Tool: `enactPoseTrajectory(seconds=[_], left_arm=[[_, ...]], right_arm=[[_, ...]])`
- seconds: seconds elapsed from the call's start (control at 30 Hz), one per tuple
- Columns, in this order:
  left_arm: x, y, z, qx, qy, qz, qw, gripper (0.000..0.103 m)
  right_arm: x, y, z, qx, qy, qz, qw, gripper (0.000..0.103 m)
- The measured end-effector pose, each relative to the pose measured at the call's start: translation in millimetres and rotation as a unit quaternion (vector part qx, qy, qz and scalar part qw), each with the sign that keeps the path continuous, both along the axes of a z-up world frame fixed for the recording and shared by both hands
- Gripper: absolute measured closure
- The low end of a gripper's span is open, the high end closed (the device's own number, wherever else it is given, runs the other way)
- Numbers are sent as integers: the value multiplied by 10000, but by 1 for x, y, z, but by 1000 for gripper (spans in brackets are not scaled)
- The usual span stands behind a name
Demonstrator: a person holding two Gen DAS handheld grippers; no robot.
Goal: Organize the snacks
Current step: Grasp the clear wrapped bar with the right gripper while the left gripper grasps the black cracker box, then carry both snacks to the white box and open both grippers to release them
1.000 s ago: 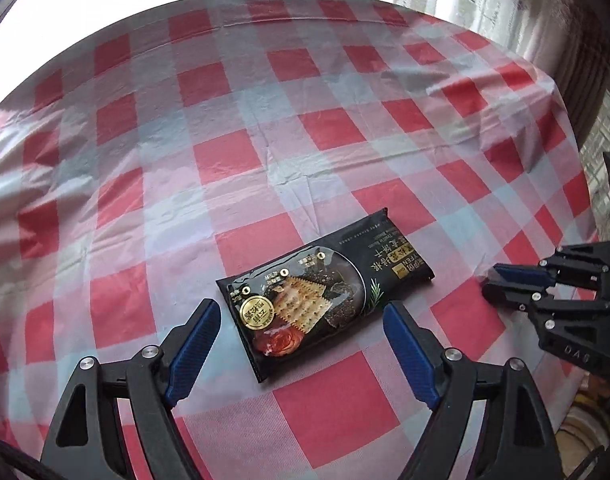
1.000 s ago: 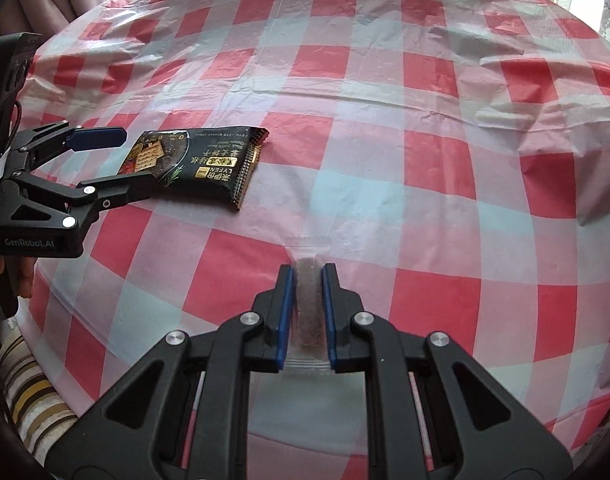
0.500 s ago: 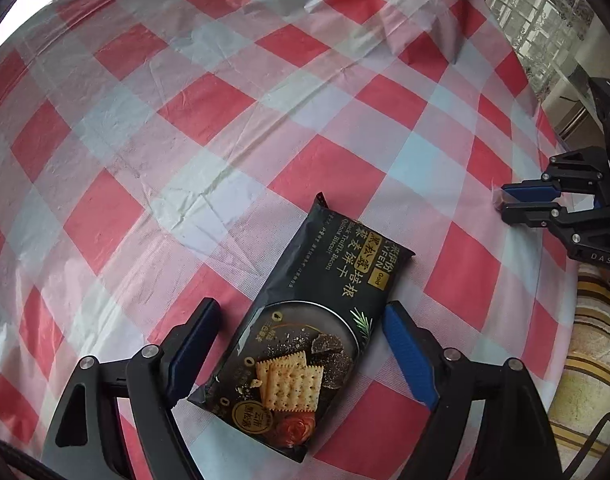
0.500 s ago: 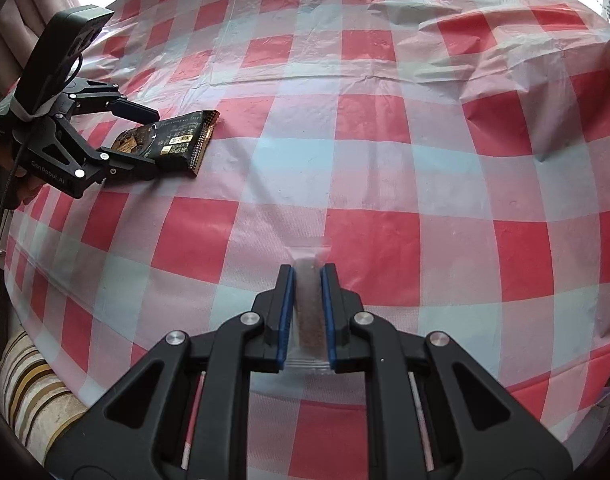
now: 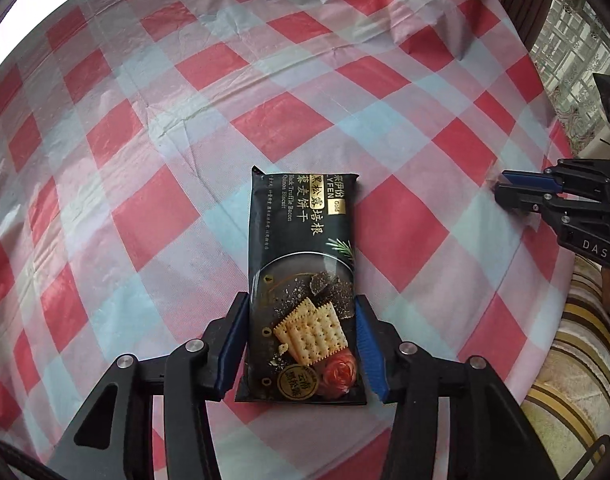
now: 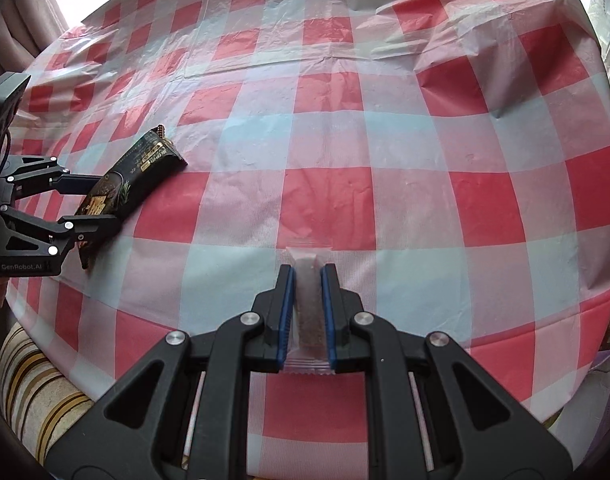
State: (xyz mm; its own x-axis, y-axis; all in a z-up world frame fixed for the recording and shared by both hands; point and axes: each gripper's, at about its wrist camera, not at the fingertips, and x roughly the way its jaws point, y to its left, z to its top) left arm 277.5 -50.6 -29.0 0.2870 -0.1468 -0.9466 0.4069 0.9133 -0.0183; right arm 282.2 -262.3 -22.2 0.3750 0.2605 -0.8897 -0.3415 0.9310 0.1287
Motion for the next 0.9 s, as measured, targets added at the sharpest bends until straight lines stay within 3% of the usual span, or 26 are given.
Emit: enactPoseTrajectory(seconds=[0.2,0.5,0.9], left_arm=[[-8,-10,0,-177,24,348,9992,53],[-19,-15,-1,-825,187,913,9922,53],[-42,-60,24,-1331,73,731,9884,53]], right_arm=[[-10,-18,2,-26,12,-209,9998,86],[-34,-45,13,-34,-134,-418,9990,86],[-75,-109,23,36,-190,-927,9955,86]])
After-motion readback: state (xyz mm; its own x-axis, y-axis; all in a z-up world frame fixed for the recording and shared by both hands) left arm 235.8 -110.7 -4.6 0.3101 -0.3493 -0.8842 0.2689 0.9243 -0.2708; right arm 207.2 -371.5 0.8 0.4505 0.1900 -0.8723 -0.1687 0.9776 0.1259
